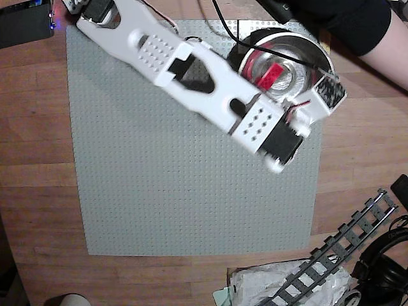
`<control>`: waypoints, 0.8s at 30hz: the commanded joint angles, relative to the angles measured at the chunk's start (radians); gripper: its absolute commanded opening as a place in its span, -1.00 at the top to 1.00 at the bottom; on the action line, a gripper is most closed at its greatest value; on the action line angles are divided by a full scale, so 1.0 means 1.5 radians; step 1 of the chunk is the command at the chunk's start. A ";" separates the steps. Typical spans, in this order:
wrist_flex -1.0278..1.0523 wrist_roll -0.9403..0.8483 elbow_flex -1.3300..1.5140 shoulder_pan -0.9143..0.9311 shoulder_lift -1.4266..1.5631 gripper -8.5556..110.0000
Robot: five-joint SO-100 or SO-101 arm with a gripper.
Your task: Grasp a lego block and put it in the bin.
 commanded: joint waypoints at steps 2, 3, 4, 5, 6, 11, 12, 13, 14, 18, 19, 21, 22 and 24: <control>0.007 -0.007 0.041 0.042 0.141 0.51; 0.007 -0.007 0.057 0.050 0.163 0.65; 0.007 -0.007 0.078 0.057 0.187 0.80; 0.007 -0.007 0.102 0.065 0.215 0.86; 0.007 -0.007 0.132 0.073 0.243 0.86; 0.007 -0.007 0.302 0.137 0.414 0.86; 0.007 -0.007 0.329 0.159 0.445 0.86; 0.007 -0.007 0.358 0.182 0.478 0.86; 0.007 -0.007 0.385 0.206 0.507 0.86; 0.006 -0.009 0.470 0.289 0.627 0.86; 0.003 -0.009 0.498 0.308 0.662 0.86; 0.001 -0.009 0.546 0.342 0.727 0.86; -0.003 -0.009 0.574 0.357 0.761 0.86; -0.034 -0.009 0.650 0.390 0.837 0.86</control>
